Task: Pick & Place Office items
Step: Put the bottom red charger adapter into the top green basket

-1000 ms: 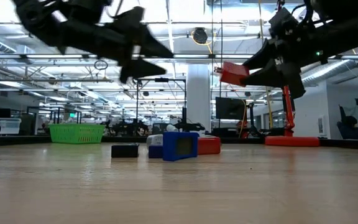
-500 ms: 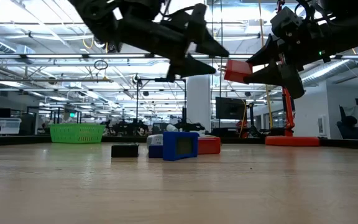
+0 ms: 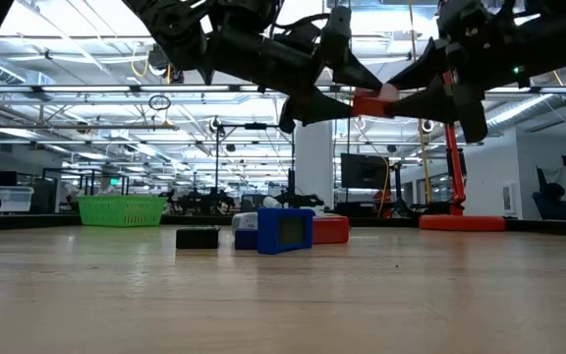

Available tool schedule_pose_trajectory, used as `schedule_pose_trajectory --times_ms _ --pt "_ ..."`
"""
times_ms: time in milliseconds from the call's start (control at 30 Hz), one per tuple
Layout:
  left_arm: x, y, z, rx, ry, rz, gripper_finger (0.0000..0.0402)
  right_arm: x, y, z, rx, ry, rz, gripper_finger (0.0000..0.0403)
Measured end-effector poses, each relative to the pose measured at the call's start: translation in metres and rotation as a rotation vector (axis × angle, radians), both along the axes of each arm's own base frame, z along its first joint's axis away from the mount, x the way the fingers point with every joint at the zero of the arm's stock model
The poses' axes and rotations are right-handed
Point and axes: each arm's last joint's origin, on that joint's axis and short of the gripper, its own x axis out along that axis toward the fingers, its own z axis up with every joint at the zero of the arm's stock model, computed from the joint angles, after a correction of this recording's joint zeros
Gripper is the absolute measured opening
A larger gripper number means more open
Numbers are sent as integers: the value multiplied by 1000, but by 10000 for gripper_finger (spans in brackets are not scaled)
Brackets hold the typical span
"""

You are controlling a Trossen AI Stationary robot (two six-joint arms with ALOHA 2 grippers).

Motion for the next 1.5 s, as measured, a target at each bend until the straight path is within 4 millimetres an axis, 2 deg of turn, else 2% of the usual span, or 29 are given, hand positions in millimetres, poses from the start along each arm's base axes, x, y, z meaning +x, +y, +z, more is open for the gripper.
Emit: schedule_pose_trajectory --times_ms 333,567,700,967,1033,1167,1300,1500 --pt "0 0 0 -26 -8 -4 271 -1 4 3 -15 -16 7 210" --pt "1 -2 2 -52 -28 -75 269 0 5 3 3 -23 50 210" --pt "1 -3 2 -54 -28 -81 237 0 6 3 21 -29 82 210" --pt "1 -3 2 -72 -36 -85 136 0 5 2 14 -22 70 210" --pt "1 -2 2 -82 -39 -96 126 0 5 2 11 -20 67 210" --pt "1 1 3 -85 -49 -135 135 0 5 2 19 -26 66 211" --pt "1 0 4 -46 -50 -154 152 0 6 2 108 -76 62 223" --pt "-6 0 18 84 -35 -180 120 0 4 5 338 -212 51 257"
